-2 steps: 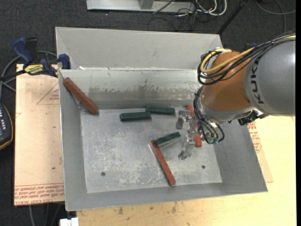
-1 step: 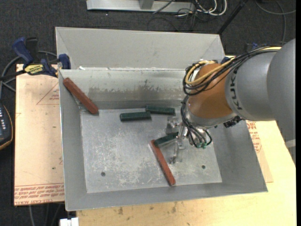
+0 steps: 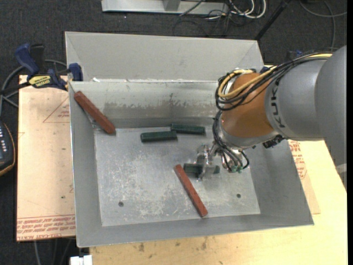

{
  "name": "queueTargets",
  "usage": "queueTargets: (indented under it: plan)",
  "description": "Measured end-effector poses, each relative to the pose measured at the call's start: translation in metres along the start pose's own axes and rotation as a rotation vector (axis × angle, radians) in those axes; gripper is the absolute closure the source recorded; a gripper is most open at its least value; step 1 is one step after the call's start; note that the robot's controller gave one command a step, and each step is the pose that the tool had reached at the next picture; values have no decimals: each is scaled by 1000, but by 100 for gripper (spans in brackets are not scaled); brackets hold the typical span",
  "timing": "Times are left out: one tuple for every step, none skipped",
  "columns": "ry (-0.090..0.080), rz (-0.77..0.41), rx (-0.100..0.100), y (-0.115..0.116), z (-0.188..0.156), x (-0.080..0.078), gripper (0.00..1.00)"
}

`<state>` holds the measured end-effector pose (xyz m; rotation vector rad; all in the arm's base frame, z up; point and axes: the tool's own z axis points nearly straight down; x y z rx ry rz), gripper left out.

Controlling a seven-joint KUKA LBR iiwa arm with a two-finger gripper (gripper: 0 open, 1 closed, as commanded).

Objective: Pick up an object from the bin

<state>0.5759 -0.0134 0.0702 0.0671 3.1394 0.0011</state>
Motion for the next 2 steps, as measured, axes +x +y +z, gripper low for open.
queueTargets:
  plan:
    - [-10, 60, -1, 7, -129, -6, 100]
    - [-11, 49, -1, 7, -245, 0, 100]
